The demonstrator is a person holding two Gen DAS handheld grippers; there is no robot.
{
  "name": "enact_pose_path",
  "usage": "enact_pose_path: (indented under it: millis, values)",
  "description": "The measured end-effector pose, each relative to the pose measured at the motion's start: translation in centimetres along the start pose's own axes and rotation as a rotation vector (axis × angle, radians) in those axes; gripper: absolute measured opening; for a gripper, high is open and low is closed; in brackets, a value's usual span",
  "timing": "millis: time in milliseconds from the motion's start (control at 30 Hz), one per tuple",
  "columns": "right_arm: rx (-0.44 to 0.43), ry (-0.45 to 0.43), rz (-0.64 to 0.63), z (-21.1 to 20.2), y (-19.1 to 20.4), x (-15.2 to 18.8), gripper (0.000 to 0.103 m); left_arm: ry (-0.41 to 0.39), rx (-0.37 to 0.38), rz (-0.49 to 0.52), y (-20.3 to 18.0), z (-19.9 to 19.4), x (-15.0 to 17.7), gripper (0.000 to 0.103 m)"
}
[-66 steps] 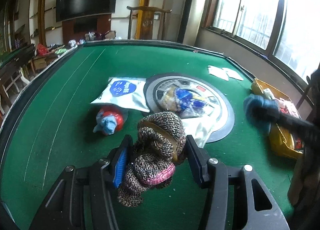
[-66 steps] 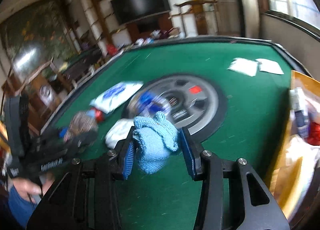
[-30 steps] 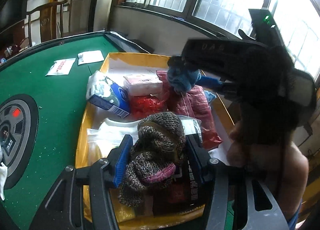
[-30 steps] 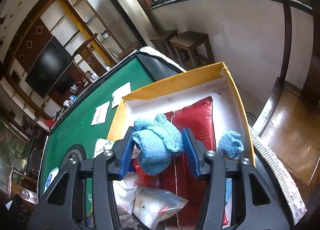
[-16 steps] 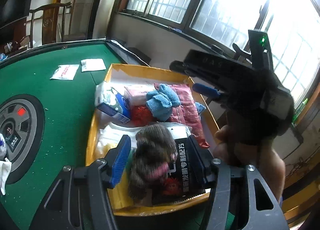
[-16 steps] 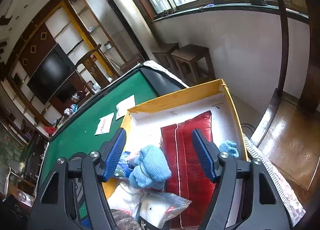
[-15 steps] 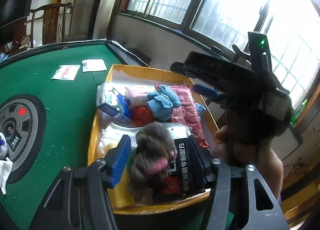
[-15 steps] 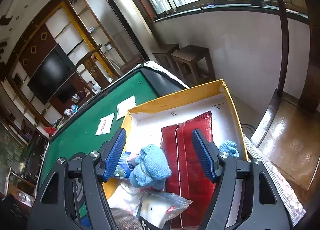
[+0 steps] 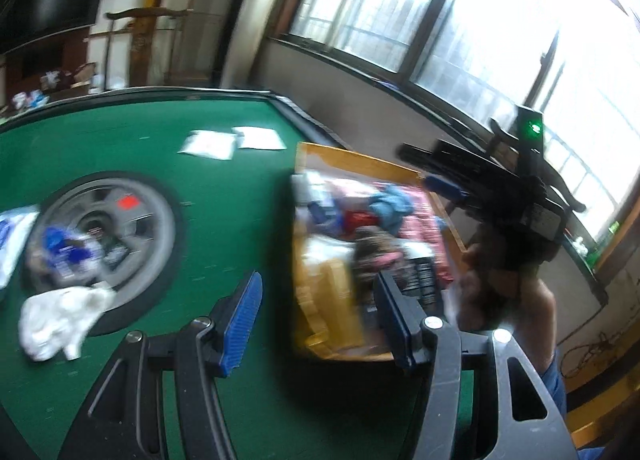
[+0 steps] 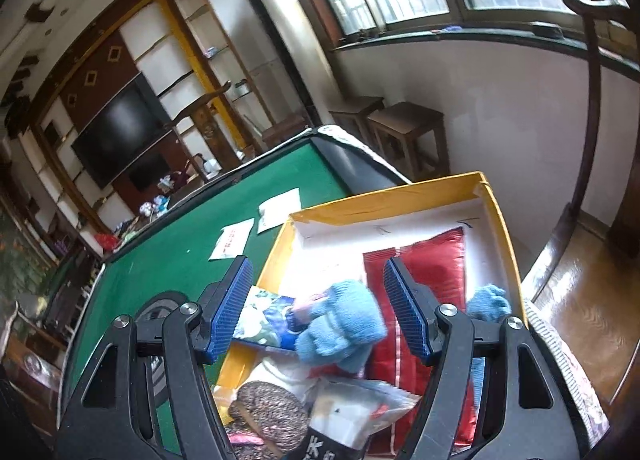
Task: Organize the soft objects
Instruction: 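Open both grippers to drop the gloves into the box, then grasp the blue knitted toy with the left gripper while the right gripper grasps the white cloth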
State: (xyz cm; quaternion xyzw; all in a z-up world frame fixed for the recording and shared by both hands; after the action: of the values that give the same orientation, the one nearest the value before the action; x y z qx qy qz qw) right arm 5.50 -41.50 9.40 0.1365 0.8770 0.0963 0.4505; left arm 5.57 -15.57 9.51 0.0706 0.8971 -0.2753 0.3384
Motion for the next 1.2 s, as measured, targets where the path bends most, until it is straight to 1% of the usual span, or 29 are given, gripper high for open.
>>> enact_pose_path:
  millis: [100, 200, 267, 367, 433, 467, 533, 567, 667, 733, 867, 933, 1033, 1067, 1100, 1133, 1200]
  values:
    - [-0.01, 0.0, -0.034, 0.1, 0.9, 0.2, 0.069, -0.017, -0.049, -0.043, 3.4, -1.8, 0.2, 0.059]
    - [-0.021, 0.001, -0.05, 0.1, 1.5, 0.5, 0.069, -0.054, -0.134, -0.08, 7.2, -3.9, 0.5, 0.059]
    - [-0.022, 0.007, -0.058, 0.3, 1.8, 0.7, 0.069, -0.077, -0.199, -0.111, 10.0, -5.2, 0.5, 0.058]
    - [-0.024, 0.018, -0.067, 0.6, 2.1, 1.0, 0.069, -0.118, -0.297, -0.188, 14.7, -7.4, 0.3, 0.058]
    - [-0.024, 0.022, -0.074, 0.7, 2.3, 1.1, 0.069, -0.139, -0.38, -0.237, 17.6, -8.8, 0.4, 0.059]
    - [-0.026, 0.024, -0.077, 0.8, 2.5, 1.2, 0.069, -0.138, -0.425, -0.258, 19.3, -9.3, 0.4, 0.06]
    - [-0.027, 0.026, -0.089, 0.9, 2.8, 1.4, 0.069, -0.137, -0.48, -0.295, 21.4, -9.6, 0.5, 0.061]
    - [-0.026, 0.028, -0.093, 1.0, 3.0, 1.5, 0.069, -0.141, -0.496, -0.315, 22.2, -9.7, 0.5, 0.061]
    - [-0.033, 0.034, -0.113, 1.2, 3.7, 1.7, 0.069, -0.099, -0.491, -0.355, 23.8, -8.4, 0.5, 0.061]
    - [-0.04, 0.033, -0.127, 1.1, 4.1, 1.8, 0.069, -0.073, -0.49, -0.332, 23.8, -7.2, 0.5, 0.061]
    - [-0.063, 0.017, -0.144, 0.5, 4.8, 1.9, 0.069, -0.03, -0.579, -0.278, 24.5, -4.9, -0.1, 0.061]
    - [-0.081, 0.003, -0.149, 0.0, 5.2, 2.0, 0.069, -0.033, -0.604, -0.278, 25.5, -4.5, -0.3, 0.061]
    - [-0.119, -0.014, -0.167, -0.5, 5.9, 2.1, 0.069, -0.056, -0.592, -0.293, 26.3, -4.2, -0.5, 0.06]
    - [-0.13, -0.019, -0.179, -0.6, 6.3, 2.2, 0.069, -0.051, -0.585, -0.306, 26.6, -4.0, -0.5, 0.057]
    - [-0.143, -0.024, -0.192, -0.9, 6.8, 2.3, 0.069, -0.046, -0.564, -0.319, 26.8, -3.9, -0.4, 0.038]
    - [-0.173, -0.032, -0.216, -1.1, 7.7, 2.6, 0.069, -0.033, -0.539, -0.334, 27.1, -3.7, -0.2, 0.035]
    - [-0.237, -0.024, -0.259, -1.3, 9.4, 3.3, 0.069, -0.033, -0.546, -0.335, 26.8, -4.1, 0.0, 0.034]
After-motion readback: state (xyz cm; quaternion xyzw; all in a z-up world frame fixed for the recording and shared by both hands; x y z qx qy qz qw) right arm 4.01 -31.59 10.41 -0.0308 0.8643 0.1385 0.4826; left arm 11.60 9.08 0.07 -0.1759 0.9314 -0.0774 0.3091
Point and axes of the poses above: each gripper's, at about its wrist camera, not at the fingertips, and z roughly the way its jaws point, y to its left, x to its underside, the point moved 1 cm from there along z, roughly the way its jaws point, and after that the axes turned 6 degrees about -z, right-handed, at the moved point
